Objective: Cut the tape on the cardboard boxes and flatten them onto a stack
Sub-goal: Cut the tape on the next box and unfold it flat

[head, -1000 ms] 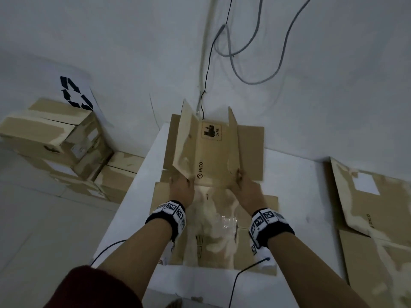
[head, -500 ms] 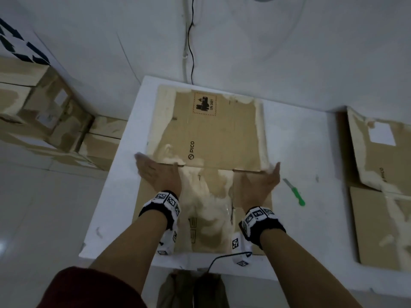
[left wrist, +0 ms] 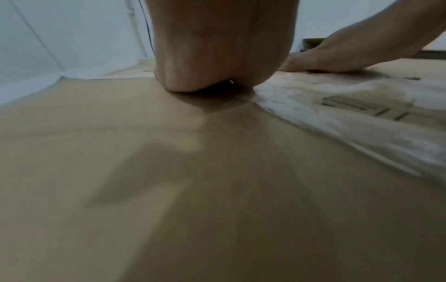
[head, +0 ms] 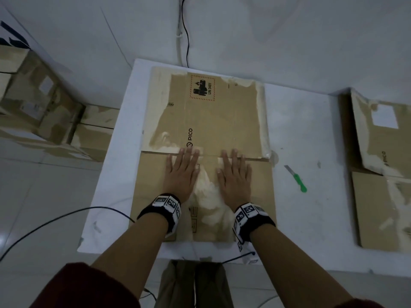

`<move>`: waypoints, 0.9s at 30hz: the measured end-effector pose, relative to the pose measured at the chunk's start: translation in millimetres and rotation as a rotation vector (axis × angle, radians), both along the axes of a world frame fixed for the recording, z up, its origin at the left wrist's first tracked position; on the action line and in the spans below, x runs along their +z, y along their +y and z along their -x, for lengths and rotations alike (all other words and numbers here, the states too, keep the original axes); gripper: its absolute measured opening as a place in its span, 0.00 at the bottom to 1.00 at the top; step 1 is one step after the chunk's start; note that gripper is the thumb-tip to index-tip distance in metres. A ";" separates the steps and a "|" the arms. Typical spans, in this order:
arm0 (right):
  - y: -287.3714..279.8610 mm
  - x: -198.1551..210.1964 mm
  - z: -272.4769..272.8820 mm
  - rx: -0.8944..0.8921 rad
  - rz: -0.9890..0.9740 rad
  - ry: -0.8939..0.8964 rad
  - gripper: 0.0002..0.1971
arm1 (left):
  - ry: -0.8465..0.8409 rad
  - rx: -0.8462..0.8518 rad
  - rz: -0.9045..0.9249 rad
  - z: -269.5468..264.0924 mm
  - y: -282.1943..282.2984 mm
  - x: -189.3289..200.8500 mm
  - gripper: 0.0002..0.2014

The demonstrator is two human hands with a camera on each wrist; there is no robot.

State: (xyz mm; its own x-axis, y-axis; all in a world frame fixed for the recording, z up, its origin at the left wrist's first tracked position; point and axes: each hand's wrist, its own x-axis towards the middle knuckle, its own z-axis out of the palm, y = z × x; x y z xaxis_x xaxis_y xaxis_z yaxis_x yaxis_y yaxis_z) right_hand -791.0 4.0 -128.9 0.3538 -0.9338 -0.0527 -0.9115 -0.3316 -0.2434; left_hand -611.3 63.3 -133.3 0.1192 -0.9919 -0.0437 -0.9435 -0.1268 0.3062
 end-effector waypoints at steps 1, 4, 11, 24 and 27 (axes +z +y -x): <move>1.0 2.0 1.0 0.011 -0.009 -0.003 0.31 | 0.010 0.005 -0.008 0.5 1.9 2.3 0.29; 19.9 9.0 4.2 0.025 -0.033 -0.037 0.30 | 0.056 0.061 0.014 14.7 21.4 8.5 0.28; 99.2 9.1 26.2 0.077 -0.021 -0.074 0.31 | 0.108 0.037 0.026 52.7 101.0 8.0 0.31; 95.4 14.4 25.0 0.036 0.013 -0.183 0.29 | 0.130 0.093 0.048 50.9 92.2 10.5 0.29; 70.4 18.5 15.6 -0.023 0.079 -0.184 0.19 | 0.106 0.158 0.089 47.0 60.9 17.8 0.21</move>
State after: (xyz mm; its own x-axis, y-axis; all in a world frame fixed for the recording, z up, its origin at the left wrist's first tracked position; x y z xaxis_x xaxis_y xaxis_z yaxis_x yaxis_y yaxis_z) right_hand -806.6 74.4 -110.4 0.3290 -0.9405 0.0847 -0.8616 -0.3357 -0.3808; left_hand -658.3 124.2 -115.4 0.2731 -0.9617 0.0227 -0.8759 -0.2389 0.4192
